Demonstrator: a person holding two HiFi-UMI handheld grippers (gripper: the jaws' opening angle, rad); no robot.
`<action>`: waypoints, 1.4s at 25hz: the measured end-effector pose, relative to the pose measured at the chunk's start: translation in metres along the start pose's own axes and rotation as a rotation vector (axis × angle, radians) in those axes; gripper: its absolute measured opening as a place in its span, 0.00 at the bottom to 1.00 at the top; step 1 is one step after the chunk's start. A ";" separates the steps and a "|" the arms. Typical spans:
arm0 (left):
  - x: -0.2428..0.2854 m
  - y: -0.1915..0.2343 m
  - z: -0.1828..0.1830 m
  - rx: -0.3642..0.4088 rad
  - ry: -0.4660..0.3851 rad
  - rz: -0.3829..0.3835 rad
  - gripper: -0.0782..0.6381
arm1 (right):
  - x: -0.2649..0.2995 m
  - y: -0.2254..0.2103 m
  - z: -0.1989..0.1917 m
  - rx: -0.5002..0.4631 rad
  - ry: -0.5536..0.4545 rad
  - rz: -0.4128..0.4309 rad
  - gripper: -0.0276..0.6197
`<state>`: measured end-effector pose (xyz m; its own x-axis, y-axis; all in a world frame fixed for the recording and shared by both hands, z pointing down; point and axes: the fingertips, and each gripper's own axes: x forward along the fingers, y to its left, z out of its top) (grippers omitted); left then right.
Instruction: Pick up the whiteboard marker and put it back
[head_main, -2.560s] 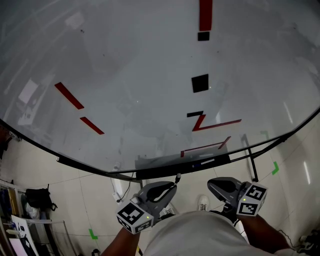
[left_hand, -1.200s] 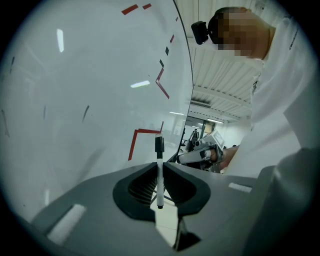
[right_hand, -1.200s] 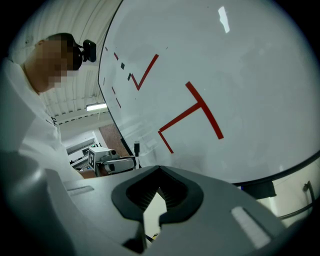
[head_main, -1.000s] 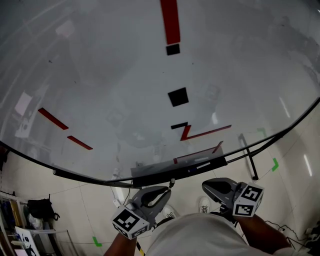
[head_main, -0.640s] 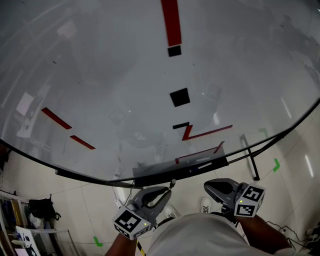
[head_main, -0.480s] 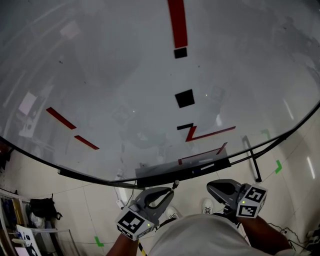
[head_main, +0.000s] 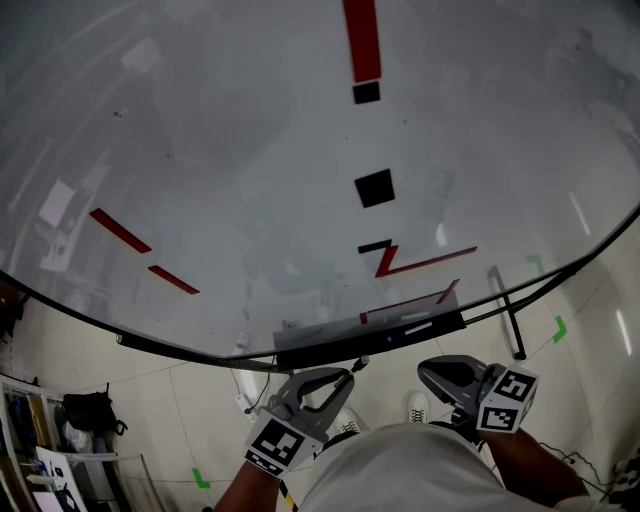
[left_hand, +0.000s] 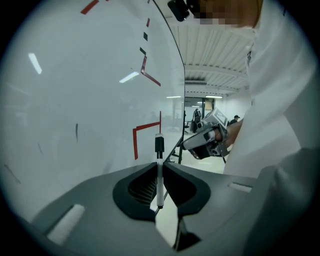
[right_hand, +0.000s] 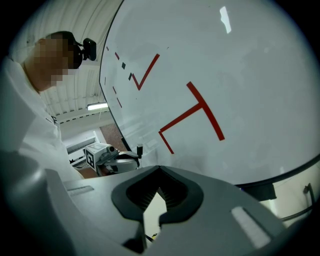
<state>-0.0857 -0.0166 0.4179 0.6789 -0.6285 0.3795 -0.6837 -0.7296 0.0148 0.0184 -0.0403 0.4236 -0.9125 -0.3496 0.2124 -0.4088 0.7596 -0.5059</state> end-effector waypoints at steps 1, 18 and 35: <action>0.003 0.001 -0.003 0.028 0.026 0.009 0.19 | -0.001 -0.001 0.000 -0.001 0.000 -0.002 0.05; 0.020 0.015 -0.038 0.298 0.300 0.060 0.19 | -0.008 -0.008 -0.003 0.007 0.000 -0.021 0.05; 0.034 0.011 -0.071 0.560 0.566 0.052 0.19 | -0.013 -0.007 -0.005 0.009 -0.012 -0.028 0.05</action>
<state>-0.0893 -0.0272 0.4971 0.3082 -0.5431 0.7810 -0.3726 -0.8243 -0.4262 0.0330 -0.0383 0.4288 -0.9006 -0.3772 0.2160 -0.4336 0.7448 -0.5072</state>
